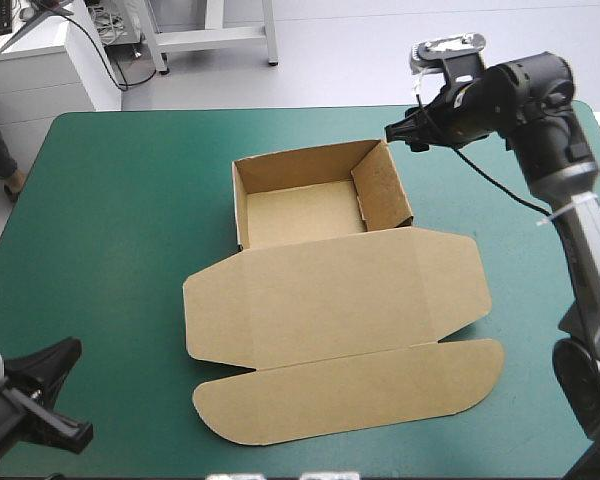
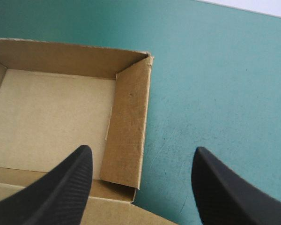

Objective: Fold the box

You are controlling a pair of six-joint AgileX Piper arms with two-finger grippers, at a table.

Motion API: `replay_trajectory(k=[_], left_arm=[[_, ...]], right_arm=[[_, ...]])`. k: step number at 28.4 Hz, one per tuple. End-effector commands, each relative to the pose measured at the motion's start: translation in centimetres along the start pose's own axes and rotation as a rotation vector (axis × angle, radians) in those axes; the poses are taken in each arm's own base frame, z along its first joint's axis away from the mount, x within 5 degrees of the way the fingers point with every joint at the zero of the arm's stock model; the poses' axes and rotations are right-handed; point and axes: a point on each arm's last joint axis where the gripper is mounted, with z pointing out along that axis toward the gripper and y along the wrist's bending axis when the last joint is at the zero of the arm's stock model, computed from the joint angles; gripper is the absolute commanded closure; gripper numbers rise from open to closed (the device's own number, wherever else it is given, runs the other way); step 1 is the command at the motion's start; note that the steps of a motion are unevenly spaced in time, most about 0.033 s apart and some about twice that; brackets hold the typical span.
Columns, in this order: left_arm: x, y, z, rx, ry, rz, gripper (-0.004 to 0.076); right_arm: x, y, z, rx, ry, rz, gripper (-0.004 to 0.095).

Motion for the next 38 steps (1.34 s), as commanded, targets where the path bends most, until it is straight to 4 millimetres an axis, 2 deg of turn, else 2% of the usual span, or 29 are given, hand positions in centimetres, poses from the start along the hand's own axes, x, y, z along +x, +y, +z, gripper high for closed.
replay_trajectory(k=[1,4,8,11,14,16,18,22,27,29,30,31,32,33,35,36,38], left_arm=[[3.0,0.0,0.0,-0.014,-0.092,-0.028,0.0733],[6.0,-0.2,0.3,0.000,-0.094,-0.057,0.0732],[8.8,-0.4,0.6,0.013,-0.104,-0.098,0.0733],[9.8,-0.4,0.7,0.014,-0.100,-0.141,0.0733],[10.0,-0.4,1.0,0.017,-0.074,-0.143,0.0733],[9.9,-0.4,1.1,0.017,-0.084,-0.143,0.0732],[9.9,-0.4,1.1,0.013,-0.084,-0.141,0.0732],[9.9,-0.4,1.1,0.015,-0.084,-0.140,0.0732],[9.9,-0.4,1.1,0.015,-0.084,-0.140,0.0732],[9.9,-0.4,1.1,0.015,-0.082,-0.140,0.0732],[9.9,-0.4,1.1,0.015,-0.082,-0.140,0.0732],[9.9,-0.4,1.1,0.015,-0.082,-0.140,0.0733],[10.0,-0.4,1.1,0.013,-0.082,-0.139,0.0732],[10.0,-0.4,1.2,0.013,-0.079,-0.139,0.0732],[10.2,-0.4,1.5,0.012,-0.067,-0.139,0.0732],[10.4,-0.4,1.7,0.012,-0.062,-0.139,0.0732],[10.3,-0.4,1.6,0.012,-0.064,-0.139,0.0732]], right_arm=[[-0.2,-0.4,1.8,0.021,0.029,-0.010,0.0341],[0.2,-0.5,5.6,0.023,0.107,-0.011,0.0341],[1.1,-0.5,10.7,0.022,0.208,-0.009,0.0341],[2.1,-0.4,14.2,0.014,0.275,-0.005,0.0341],[2.9,-0.3,16.3,0.000,0.326,0.006,0.0344],[3.2,-0.3,17.2,0.000,0.343,0.014,0.0388],[3.4,-0.2,17.7,-0.001,0.356,0.014,0.0504],[3.3,-0.3,17.8,0.006,0.343,0.016,0.0925],[2.9,-1.3,17.3,0.088,0.337,-0.017,0.0927],[2.5,-2.9,16.9,0.152,0.318,-0.013,0.0927],[2.0,-5.2,16.2,0.203,0.293,0.001,0.0927],[1.8,-6.6,15.9,0.227,0.285,0.013,0.0927],[1.6,-9.9,14.8,0.280,0.266,0.049,0.0927],[1.5,-11.4,14.4,0.301,0.258,0.067,0.0927],[1.9,-15.6,13.1,0.354,0.247,0.132,0.0927],[2.0,-16.7,12.6,0.372,0.240,0.153,0.0927],[3.0,-20.8,11.3,0.426,0.239,0.231,0.0927]])
